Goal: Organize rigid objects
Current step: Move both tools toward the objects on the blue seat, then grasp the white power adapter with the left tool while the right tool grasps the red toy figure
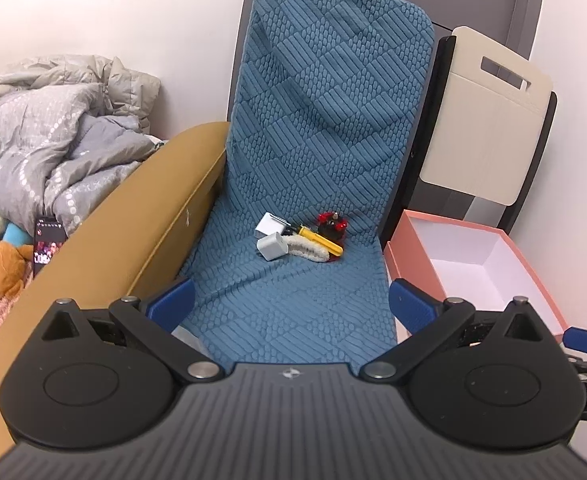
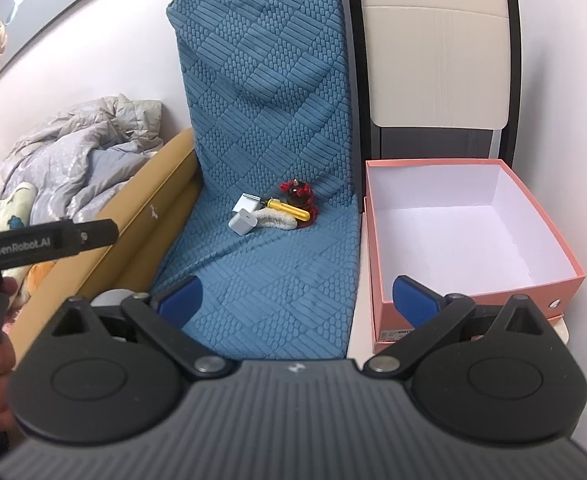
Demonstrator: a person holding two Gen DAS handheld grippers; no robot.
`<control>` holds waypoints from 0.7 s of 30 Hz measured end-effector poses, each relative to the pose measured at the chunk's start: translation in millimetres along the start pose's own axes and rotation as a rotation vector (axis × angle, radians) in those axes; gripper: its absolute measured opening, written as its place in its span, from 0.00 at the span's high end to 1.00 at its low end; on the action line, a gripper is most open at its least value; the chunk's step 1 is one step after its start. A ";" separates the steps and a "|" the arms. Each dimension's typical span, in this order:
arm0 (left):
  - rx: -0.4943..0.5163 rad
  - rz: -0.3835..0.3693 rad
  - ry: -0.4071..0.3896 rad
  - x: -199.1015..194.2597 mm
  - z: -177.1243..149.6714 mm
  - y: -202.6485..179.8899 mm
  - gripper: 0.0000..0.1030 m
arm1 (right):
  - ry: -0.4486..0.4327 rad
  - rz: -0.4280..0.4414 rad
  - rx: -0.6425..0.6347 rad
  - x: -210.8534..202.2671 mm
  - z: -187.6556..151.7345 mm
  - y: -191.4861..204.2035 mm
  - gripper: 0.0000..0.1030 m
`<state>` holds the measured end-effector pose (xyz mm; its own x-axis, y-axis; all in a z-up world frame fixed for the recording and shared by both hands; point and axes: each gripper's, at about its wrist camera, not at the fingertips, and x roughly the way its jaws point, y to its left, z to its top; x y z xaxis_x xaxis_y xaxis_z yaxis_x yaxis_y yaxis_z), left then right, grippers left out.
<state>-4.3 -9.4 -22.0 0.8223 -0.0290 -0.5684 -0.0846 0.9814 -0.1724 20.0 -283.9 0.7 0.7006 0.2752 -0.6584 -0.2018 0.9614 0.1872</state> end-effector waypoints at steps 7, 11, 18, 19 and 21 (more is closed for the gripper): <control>0.027 0.011 -0.001 9.3 -5.2 0.3 0.00 | 0.011 0.007 0.015 7.1 -2.4 -3.3 0.00; 0.013 -0.003 0.017 25.0 -5.0 4.4 0.00 | 0.012 0.016 0.001 18.2 -2.7 -6.0 0.00; 0.029 -0.030 0.058 63.8 -6.5 1.6 0.00 | -0.006 0.036 -0.029 46.5 -4.1 -10.2 0.00; 0.027 -0.039 0.064 70.3 -6.6 2.3 0.00 | -0.006 0.037 -0.031 51.6 -4.1 -10.8 0.00; 0.028 -0.040 0.068 81.5 -6.4 2.8 0.00 | 0.004 0.047 -0.026 63.5 -3.2 -12.2 0.00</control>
<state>58.9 -10.2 -74.0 0.7845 -0.0802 -0.6149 -0.0360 0.9840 -0.1743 64.8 -278.2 -45.8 0.6869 0.3203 -0.6524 -0.2523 0.9469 0.1993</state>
